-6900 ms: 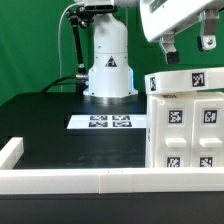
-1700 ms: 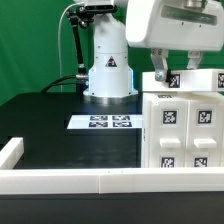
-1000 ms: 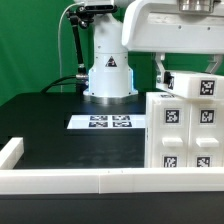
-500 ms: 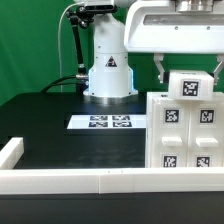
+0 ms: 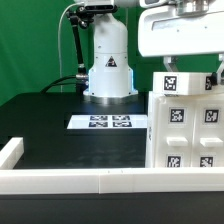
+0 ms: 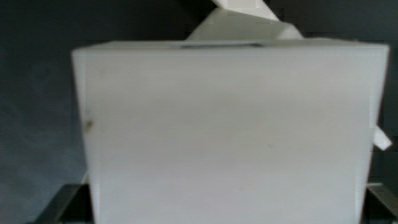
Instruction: Assemble cabinet
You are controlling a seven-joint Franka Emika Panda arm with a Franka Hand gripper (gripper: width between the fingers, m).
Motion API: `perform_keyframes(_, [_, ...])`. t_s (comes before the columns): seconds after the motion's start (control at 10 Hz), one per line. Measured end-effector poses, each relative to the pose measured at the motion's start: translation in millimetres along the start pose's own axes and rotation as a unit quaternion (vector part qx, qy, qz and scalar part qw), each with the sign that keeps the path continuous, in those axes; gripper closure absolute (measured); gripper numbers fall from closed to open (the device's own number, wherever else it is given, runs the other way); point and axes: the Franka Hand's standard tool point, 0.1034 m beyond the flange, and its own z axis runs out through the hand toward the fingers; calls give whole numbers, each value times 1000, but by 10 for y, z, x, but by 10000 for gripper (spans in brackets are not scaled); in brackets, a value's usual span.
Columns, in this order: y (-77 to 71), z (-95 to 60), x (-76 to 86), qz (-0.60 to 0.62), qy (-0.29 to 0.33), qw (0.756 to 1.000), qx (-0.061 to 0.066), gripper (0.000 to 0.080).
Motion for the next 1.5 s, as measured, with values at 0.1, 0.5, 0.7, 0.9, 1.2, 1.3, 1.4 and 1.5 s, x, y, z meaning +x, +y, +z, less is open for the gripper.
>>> perform_keyframes(0.1, [-6,-1,-6,39,-5,999,3,233])
perform_keyframes(0.5, [-27,-5,-26,227,-24,974,12,233])
perform_keyframes(0.7, [-27,-3,-24,315,-32,948,12,233])
perform_keyframes(0.9, [-36,3,-46,410,-35,911,9,233])
perform_keyframes(1.2, [-58,-1,-64,433,-44,900,13,225])
perform_keyframes(1.3, [-72,-24,-49,418,-44,907,20,69])
perform_keyframes(1.4, [-92,-65,-52,416,-47,908,25,12])
perform_keyframes(1.5, [-112,-113,-53,411,-48,910,29,12])
